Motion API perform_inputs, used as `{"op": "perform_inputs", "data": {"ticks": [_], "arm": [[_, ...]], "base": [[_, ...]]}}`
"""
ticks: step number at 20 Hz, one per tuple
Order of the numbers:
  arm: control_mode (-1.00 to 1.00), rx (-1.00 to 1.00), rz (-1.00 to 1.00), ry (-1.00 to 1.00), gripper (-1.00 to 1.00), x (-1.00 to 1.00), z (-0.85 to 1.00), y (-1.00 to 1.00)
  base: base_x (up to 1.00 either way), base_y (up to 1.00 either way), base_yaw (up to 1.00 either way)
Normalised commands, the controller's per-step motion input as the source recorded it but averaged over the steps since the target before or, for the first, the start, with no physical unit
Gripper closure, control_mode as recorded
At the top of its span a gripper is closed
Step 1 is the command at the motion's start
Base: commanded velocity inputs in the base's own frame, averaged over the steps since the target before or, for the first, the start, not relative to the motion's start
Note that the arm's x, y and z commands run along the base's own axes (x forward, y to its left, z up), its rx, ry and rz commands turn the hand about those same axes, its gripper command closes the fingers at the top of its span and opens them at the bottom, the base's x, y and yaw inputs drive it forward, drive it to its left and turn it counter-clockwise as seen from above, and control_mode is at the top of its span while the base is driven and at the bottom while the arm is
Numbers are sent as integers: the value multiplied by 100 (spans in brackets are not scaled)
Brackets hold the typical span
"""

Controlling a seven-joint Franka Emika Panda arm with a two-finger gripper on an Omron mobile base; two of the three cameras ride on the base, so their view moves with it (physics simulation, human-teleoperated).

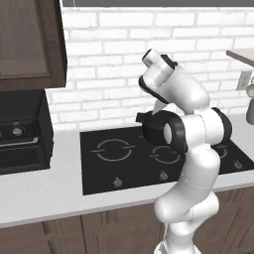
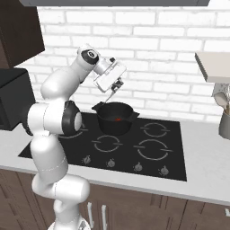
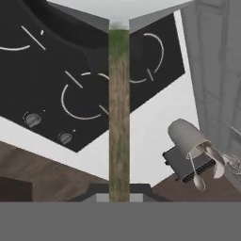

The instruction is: Put the lime and bell pepper in the pot. Retrieve the spatula and lightly stir the vegetables in the pot.

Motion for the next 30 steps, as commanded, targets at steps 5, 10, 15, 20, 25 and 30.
{"op": "perform_inputs", "data": {"ticks": [5,10,15,20,25,30], "arm": [[-100,0,19,11,100,14,0,0],[-100,0,16,10,100,8,0,0],[-100,0,14,10,100,13,0,0],[-100,-1,12,5,100,24,0,0],[-100,-3,14,6,100,28,0,0],[-100,0,16,12,100,22,1,0]], "base": [[0,0,0],[0,0,0],[0,0,0],[0,0,0],[0,0,0],[0,0,0]]}}
